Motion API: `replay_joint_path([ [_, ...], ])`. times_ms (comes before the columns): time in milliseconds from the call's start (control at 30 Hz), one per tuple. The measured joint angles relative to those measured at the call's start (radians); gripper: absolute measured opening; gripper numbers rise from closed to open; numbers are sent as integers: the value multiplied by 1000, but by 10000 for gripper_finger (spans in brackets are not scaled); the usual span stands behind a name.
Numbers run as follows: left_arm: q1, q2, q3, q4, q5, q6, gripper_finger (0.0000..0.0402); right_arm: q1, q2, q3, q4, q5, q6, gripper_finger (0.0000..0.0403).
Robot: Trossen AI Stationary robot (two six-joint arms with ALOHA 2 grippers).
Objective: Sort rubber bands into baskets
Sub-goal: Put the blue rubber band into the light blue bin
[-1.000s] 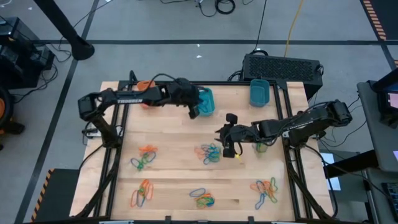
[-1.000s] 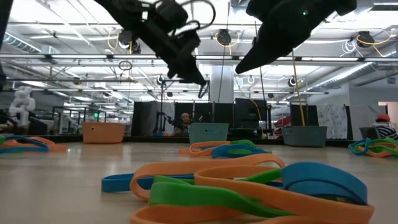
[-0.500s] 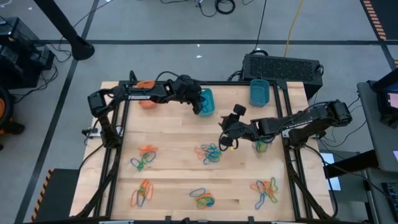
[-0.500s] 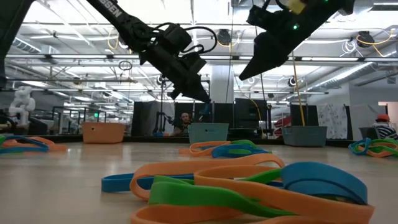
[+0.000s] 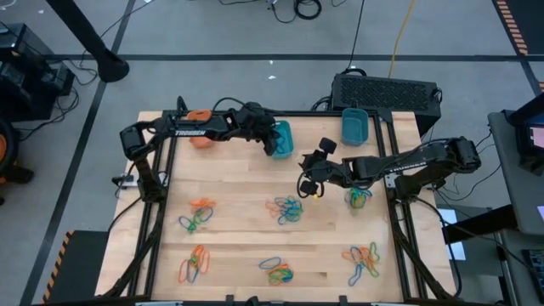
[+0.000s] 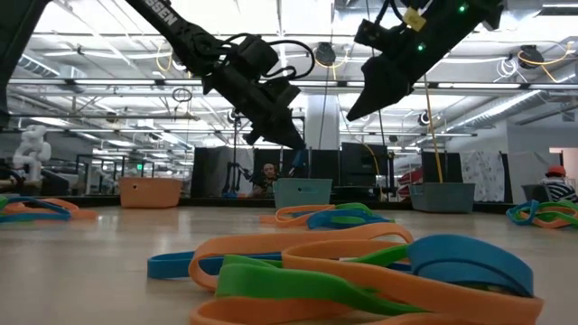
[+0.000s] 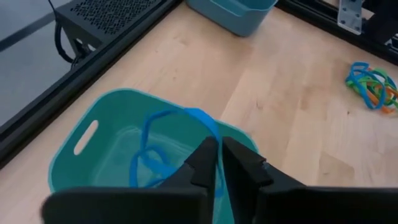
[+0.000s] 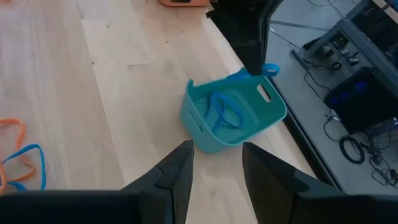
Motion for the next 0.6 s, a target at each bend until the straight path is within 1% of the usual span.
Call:
replay_joint_path([
  [67, 0, 0, 0, 0, -1, 0, 55, 0, 0, 0, 2, -2, 0, 130],
  [233, 0, 0, 0, 0, 13, 22, 94, 0, 0, 0, 6, -51, -17, 130],
  [367, 0, 0, 0, 0, 17, 18, 125, 0, 0, 0, 10, -53, -18, 130],
  [467, 0, 0, 3, -10, 18, 16, 140, 0, 0, 0, 10, -53, -18, 130],
  [600, -1, -24, 36, -168, 50, 26, 145, 1, 0, 0, 10, -53, 2, 130],
])
